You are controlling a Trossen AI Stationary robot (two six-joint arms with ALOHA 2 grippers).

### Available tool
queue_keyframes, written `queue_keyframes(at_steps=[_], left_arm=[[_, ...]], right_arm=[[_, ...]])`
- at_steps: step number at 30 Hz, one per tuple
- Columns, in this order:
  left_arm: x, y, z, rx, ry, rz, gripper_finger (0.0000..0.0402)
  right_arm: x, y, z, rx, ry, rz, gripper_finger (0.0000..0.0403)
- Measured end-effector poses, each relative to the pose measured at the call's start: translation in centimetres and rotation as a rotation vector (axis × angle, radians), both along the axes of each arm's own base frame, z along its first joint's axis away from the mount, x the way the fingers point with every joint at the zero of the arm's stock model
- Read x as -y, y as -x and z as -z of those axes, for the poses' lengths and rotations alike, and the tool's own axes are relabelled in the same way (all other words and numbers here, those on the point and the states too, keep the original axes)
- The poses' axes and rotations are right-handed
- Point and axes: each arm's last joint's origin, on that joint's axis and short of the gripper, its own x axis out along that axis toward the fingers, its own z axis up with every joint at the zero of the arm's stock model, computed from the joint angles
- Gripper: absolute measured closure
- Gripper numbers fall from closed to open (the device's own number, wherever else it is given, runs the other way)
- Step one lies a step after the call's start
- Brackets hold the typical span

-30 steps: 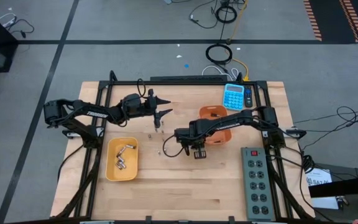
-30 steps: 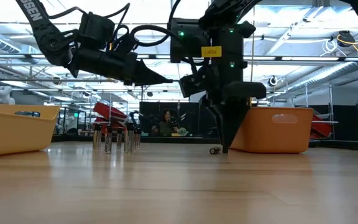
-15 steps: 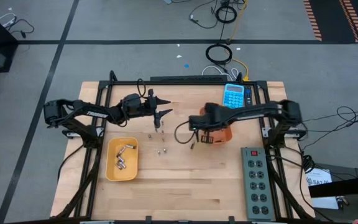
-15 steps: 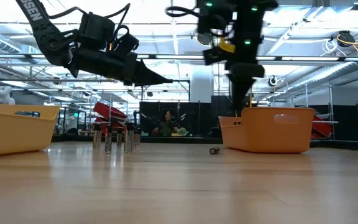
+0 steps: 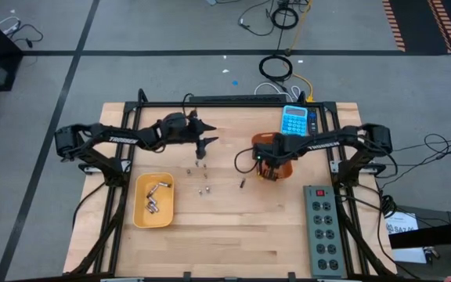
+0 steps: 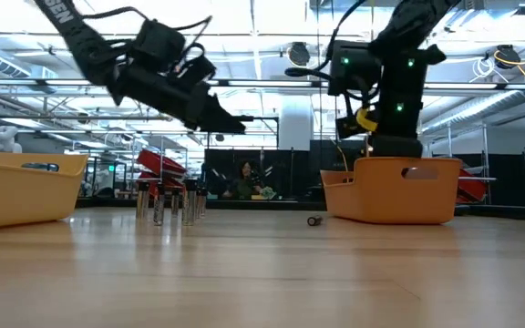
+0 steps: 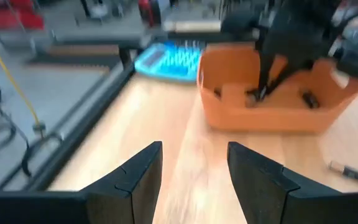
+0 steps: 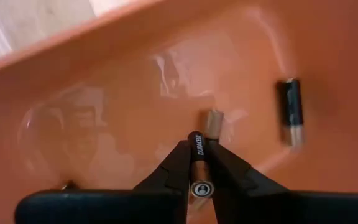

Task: Sort batteries
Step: Put the black brown battery into the orange bin, then put the silver black battery into the yellow bin

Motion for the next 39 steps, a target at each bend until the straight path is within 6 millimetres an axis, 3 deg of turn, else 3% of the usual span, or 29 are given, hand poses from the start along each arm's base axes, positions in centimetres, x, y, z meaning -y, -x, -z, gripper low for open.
queue_keyframes(at_steps=[6, 10, 20, 28, 39], left_arm=[[-0.2, -0.4, -0.3, -0.185, 0.078, 0.001, 0.0210], [0.0, -0.1, 0.0, -0.331, 0.145, 0.006, 0.0210], [0.5, 0.8, 0.8, -0.480, 0.280, -0.035, 0.0210], [1.0, 0.9, 1.0, -0.513, 0.300, -0.028, 0.0210], [1.3, 0.7, 0.9, -0.521, 0.246, -0.005, 0.0210]], right_arm=[[1.0, -0.3, -0.1, 0.030, -0.017, -0.051, 0.0343], [1.7, -0.8, -0.4, 0.071, 0.071, -0.082, 0.0314], [3.6, -0.8, -1.6, 0.194, 0.173, -0.095, 0.0241], [2.9, 0.1, -3.1, 0.392, 0.278, -0.069, 0.0242], [1.6, 1.3, -2.9, 0.558, 0.295, -0.070, 0.0247]])
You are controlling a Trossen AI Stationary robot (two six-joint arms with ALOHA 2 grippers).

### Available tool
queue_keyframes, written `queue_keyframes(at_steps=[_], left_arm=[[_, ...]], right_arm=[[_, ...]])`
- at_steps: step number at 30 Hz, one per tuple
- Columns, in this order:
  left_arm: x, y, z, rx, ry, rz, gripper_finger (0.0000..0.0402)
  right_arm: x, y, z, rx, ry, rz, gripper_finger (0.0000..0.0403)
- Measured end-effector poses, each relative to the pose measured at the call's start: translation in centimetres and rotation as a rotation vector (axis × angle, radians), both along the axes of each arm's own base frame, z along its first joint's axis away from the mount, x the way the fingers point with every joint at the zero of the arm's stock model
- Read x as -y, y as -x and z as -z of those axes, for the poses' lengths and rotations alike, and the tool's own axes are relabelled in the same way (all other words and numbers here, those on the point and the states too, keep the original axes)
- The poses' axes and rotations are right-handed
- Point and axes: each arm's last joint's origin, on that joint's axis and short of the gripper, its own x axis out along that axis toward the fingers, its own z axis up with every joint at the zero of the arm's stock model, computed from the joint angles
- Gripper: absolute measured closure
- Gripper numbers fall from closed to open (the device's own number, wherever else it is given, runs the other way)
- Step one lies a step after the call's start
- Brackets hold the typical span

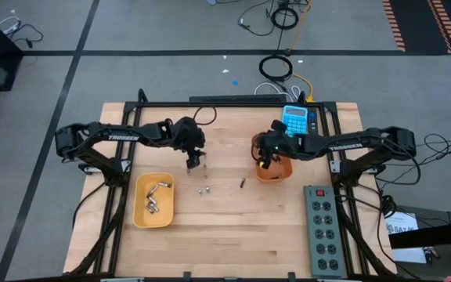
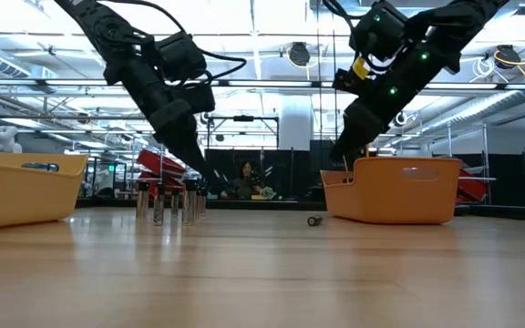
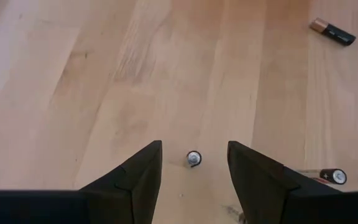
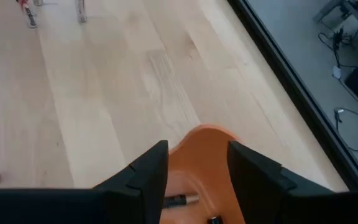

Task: Sort batteries
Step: Put the silver black battery into the yellow bin

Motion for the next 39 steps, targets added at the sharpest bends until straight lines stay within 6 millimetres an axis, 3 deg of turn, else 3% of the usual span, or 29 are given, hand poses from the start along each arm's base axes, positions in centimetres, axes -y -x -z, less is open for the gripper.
queue_keyframes(at_steps=[8, 19, 30, 39], left_arm=[[-0.3, -0.8, 0.2, 0.046, -0.043, -0.005, 0.0211], [0.1, -3.1, 1.8, 0.159, -0.168, 0.127, 0.0211], [0.1, -0.7, 4.7, 0.167, -0.166, 0.090, 0.0211], [-0.4, 0.5, 5.6, 0.219, -0.124, 0.062, 0.0211]], right_arm=[[-1.1, -0.7, -0.5, 0.070, 0.014, -0.042, 0.0248], [-2.2, -0.9, -0.6, 0.080, 0.013, -0.078, 0.0248], [-2.4, -1.0, -0.6, 0.091, 0.008, -0.079, 0.0248], [-2.4, -1.0, -0.7, 0.101, 0.005, -0.078, 0.0248]])
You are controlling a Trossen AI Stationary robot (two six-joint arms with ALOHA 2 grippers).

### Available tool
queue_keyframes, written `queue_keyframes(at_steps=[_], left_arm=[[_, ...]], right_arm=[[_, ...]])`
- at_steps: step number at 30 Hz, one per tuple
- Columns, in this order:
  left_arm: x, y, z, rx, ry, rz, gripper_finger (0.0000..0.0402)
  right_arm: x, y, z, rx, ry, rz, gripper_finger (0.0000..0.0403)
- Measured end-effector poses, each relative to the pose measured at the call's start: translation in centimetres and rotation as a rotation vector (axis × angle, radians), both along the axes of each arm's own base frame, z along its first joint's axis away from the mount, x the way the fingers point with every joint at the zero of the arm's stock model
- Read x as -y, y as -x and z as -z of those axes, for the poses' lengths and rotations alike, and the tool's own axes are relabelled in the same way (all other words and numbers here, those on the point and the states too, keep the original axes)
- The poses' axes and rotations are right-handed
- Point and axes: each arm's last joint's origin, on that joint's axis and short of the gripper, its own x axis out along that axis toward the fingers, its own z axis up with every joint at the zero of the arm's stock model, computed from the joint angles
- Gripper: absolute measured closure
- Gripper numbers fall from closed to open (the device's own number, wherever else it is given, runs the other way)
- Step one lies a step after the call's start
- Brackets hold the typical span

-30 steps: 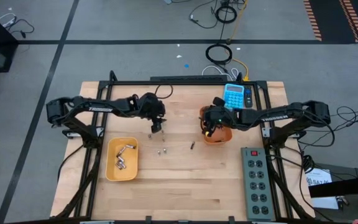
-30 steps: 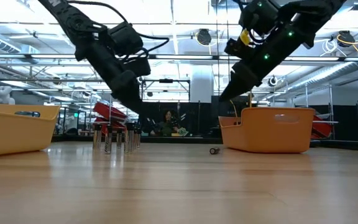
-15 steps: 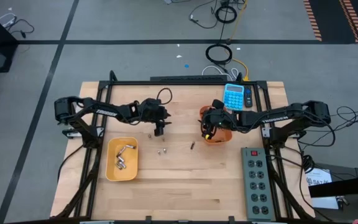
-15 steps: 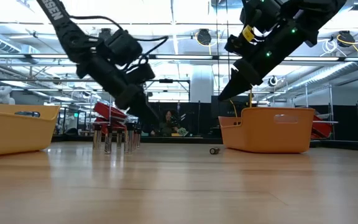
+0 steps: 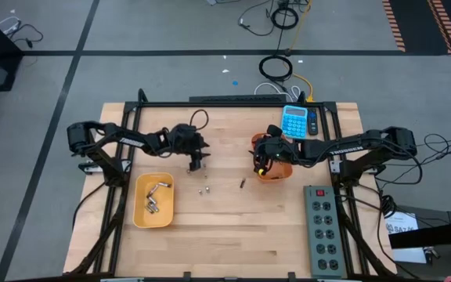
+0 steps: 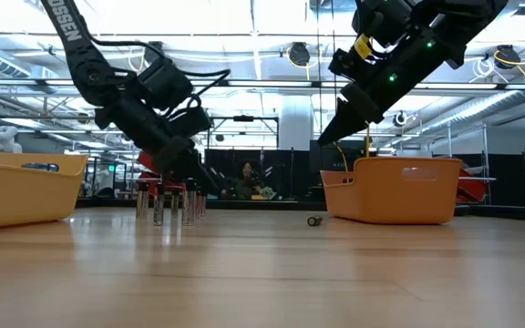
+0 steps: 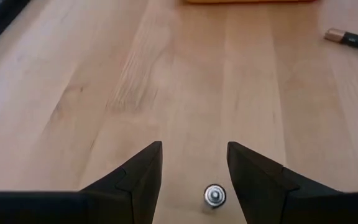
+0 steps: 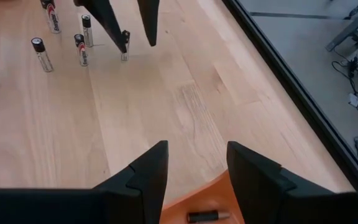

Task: Sort batteries
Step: Put the silver black battery into the yellow bin

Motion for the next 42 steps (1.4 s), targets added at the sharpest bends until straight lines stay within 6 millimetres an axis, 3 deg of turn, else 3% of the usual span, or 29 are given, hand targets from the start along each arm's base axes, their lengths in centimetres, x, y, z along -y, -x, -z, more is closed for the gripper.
queue_keyframes(at_steps=[26, 32, 37, 42], left_arm=[[-0.20, 0.75, 0.63, -0.048, 0.168, -0.037, 0.0213], [-0.23, 0.75, 0.63, -0.049, 0.162, -0.045, 0.0265], [-0.28, 0.74, 0.62, -0.048, 0.153, -0.055, 0.0364], [-0.39, 0.49, 0.22, -0.029, 0.159, -0.066, 0.0366]], right_arm=[[-0.01, 0.00, 0.00, 0.000, -0.001, -0.003, 0.0248], [-0.01, 0.00, 0.00, -0.002, 0.001, -0.005, 0.0248], [-0.01, 0.00, 0.00, -0.001, 0.000, -0.006, 0.0248], [0.03, -0.40, 0.38, 0.006, -0.001, -0.004, 0.0248]])
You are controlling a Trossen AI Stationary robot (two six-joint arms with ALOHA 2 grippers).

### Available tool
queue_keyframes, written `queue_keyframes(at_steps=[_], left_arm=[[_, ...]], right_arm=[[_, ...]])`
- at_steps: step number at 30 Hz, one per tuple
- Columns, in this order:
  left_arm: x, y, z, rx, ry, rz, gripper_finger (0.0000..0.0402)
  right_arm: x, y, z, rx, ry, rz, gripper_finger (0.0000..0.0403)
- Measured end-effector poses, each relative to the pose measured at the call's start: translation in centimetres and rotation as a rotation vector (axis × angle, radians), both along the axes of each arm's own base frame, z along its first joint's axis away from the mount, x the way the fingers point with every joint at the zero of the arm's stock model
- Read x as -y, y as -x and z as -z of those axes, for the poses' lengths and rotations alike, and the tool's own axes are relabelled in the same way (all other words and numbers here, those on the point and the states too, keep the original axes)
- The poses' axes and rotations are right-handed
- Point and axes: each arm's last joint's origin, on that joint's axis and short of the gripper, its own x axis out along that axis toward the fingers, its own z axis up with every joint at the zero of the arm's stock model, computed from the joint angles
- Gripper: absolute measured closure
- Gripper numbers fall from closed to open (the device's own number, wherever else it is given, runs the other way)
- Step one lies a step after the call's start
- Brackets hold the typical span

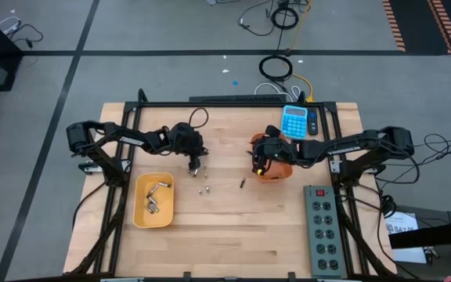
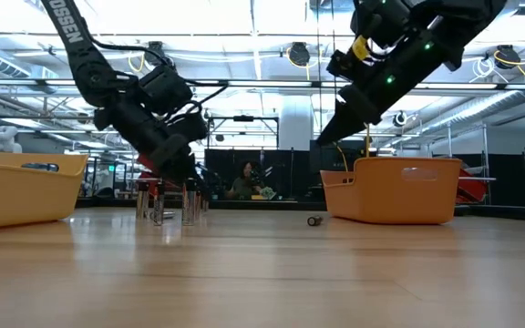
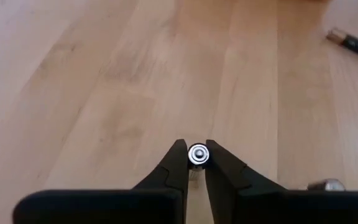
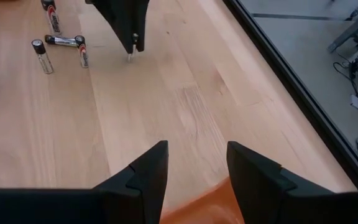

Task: Sort batteries
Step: Put the silver black battery into the yellow bin

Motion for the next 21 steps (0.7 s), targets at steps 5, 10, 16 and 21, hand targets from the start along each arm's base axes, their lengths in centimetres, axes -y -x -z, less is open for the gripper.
queue_keyframes(at_steps=[5, 10, 16, 21], left_arm=[[-0.2, -0.4, -4.3, 0.107, -0.048, 0.000, 0.0366], [1.2, 1.5, -10.5, 0.216, -0.042, 0.019, 0.0366], [5.2, 6.2, -11.9, -0.019, 0.381, 0.050, 0.0366], [8.9, 9.0, -10.5, -0.312, 0.587, -0.022, 0.0366]], right_arm=[[0.0, -1.0, 1.7, 0.065, 0.032, -0.021, 0.0248], [0.0, -0.8, 2.5, 0.159, 0.051, -0.022, 0.0248], [0.0, -0.4, 2.8, 0.215, 0.062, -0.026, 0.0248], [0.0, -0.4, 2.9, 0.211, 0.062, -0.027, 0.0248]])
